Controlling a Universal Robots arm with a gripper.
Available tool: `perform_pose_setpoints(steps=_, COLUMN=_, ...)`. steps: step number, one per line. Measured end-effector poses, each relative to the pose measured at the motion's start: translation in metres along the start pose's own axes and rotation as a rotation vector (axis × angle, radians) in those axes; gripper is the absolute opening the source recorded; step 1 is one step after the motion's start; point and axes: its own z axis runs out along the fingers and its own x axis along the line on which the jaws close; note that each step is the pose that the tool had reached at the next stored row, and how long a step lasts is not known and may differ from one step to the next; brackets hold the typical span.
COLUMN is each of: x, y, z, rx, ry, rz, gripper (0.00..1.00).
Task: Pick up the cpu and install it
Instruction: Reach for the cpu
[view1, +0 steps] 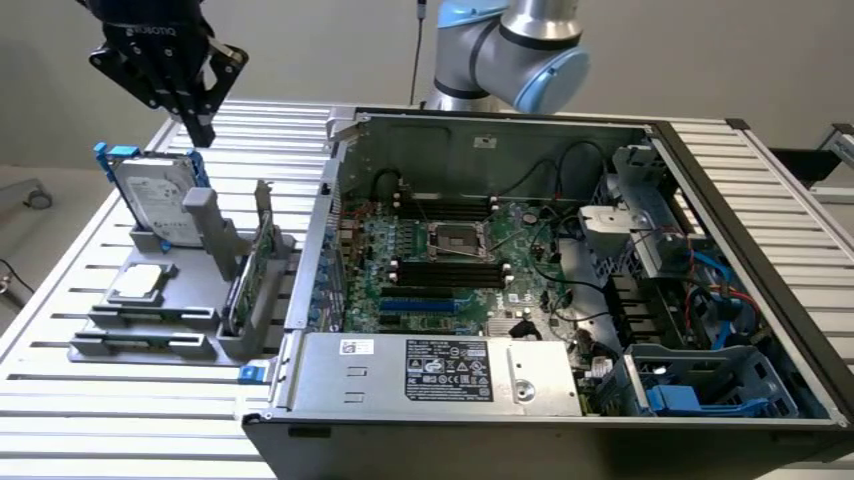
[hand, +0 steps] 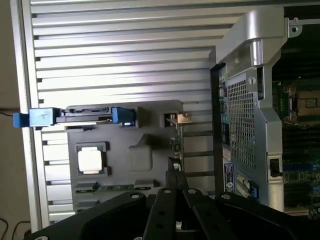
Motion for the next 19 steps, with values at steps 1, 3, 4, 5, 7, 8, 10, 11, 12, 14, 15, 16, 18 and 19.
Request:
perform_pose_setpoints(steps=1, x=0.004, y=-0.0003, z=-0.0001, rx=0.0001, ry=0.0002, rz=0.0, gripper=0.11)
perform_pose_setpoints(steps=3, x=0.013, y=-0.0008, z=0.0, rx=0.0001, ry=0.0002, rz=0.0, gripper=0.11)
perform_pose_setpoints(steps=4, x=0.018, y=-0.0011, z=0.0, rx=0.0, ry=0.0003, rz=0.0, gripper=0.11)
perform_pose_setpoints(steps=5, x=0.022, y=-0.0013, z=0.0, rx=0.0001, ry=0.0004, rz=0.0, gripper=0.11)
perform_pose_setpoints(steps=7, x=0.032, y=-0.0019, z=0.0001, rx=0.0001, ry=0.0006, rz=0.0, gripper=0.11)
perform_pose_setpoints(steps=8, x=0.036, y=-0.0021, z=0.0002, rx=0.0001, ry=0.0009, rz=0.0, gripper=0.11)
perform_pose_setpoints(steps=10, x=0.045, y=-0.0026, z=0.0003, rx=0.0003, ry=0.0018, rz=0.0, gripper=0.11)
perform_pose_setpoints(steps=11, x=0.05, y=-0.0029, z=0.0006, rx=0.0002, ry=0.0021, rz=0.0, gripper=0.11)
perform_pose_setpoints(steps=12, x=0.054, y=-0.0032, z=0.0008, rx=0.0002, ry=0.0026, rz=0.0, gripper=0.11)
perform_pose_setpoints(steps=14, x=0.063, y=-0.0037, z=0.0015, rx=0.0003, ry=0.004, rz=0.0, gripper=0.11)
perform_pose_setpoints(steps=15, x=0.068, y=-0.004, z=0.0018, rx=0.0004, ry=0.0048, rz=0.0, gripper=0.11)
perform_pose_setpoints(steps=16, x=0.073, y=-0.0043, z=0.0021, rx=0.0005, ry=0.0057, rz=0.0, gripper=0.11)
perform_pose_setpoints(steps=18, x=0.082, y=-0.0049, z=0.0029, rx=0.0006, ry=0.0076, rz=0.0, gripper=0.11)
perform_pose_setpoints(steps=19, x=0.086, y=-0.0052, z=0.0032, rx=0.0008, ry=0.0091, rz=0.0, gripper=0.11)
